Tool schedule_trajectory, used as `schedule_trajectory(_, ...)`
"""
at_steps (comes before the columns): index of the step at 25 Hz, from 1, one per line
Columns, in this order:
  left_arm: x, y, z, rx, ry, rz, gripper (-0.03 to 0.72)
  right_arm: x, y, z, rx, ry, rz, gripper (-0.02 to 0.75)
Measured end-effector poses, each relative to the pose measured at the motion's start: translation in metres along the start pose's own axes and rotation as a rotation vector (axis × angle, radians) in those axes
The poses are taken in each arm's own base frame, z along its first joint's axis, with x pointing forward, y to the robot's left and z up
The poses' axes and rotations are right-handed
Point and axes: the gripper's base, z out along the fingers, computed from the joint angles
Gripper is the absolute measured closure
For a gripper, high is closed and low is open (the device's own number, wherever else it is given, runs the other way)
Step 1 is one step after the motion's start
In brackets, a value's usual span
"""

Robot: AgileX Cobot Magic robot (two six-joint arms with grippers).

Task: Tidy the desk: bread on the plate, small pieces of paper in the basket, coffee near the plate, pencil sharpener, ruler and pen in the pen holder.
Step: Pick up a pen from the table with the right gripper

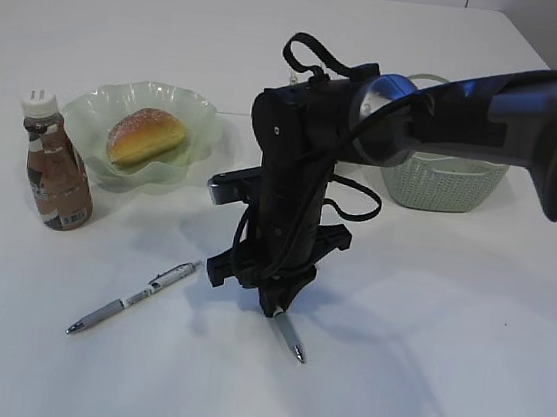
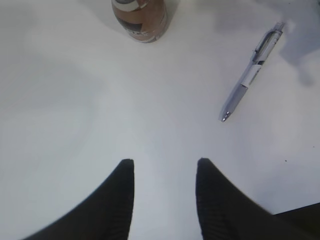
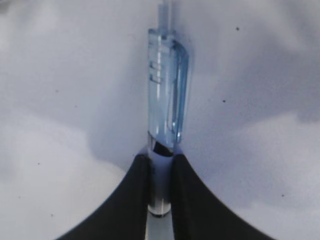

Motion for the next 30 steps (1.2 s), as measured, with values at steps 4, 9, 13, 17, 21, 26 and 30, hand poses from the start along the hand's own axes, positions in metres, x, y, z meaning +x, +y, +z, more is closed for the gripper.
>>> schedule_trajectory(4, 0.000, 0.000, 0.000, 0.000, 0.000, 0.000, 0.403, 0.000, 0.000, -0.001, 0.000, 0.001, 0.000, 0.633)
schedule_trajectory(9, 0.000, 0.000, 0.000, 0.000, 0.000, 0.000, 0.403, -0.009, 0.003, -0.023, -0.001, -0.004, -0.006, 0.634)
schedule_trajectory(13, 0.000, 0.000, 0.000, 0.000, 0.000, 0.000, 0.403, -0.022, 0.005, -0.048, -0.007, -0.082, -0.013, 0.634)
schedule_trajectory(17, 0.000, 0.000, 0.000, 0.000, 0.000, 0.000, 0.403, -0.029, 0.004, -0.062, 0.018, -0.135, -0.025, 0.634)
schedule_trajectory(21, 0.000, 0.000, 0.000, 0.000, 0.000, 0.000, 0.403, -0.031, 0.004, -0.066, 0.028, -0.151, -0.022, 0.634)
schedule_trajectory(26, 0.000, 0.000, 0.000, -0.001, 0.000, 0.000, 0.403, -0.045, -0.004, -0.088, 0.124, -0.288, -0.014, 0.634)
schedule_trajectory(30, 0.000, 0.000, 0.000, -0.004, 0.000, 0.001, 0.403, -0.052, -0.008, -0.093, 0.180, -0.375, -0.021, 0.634)
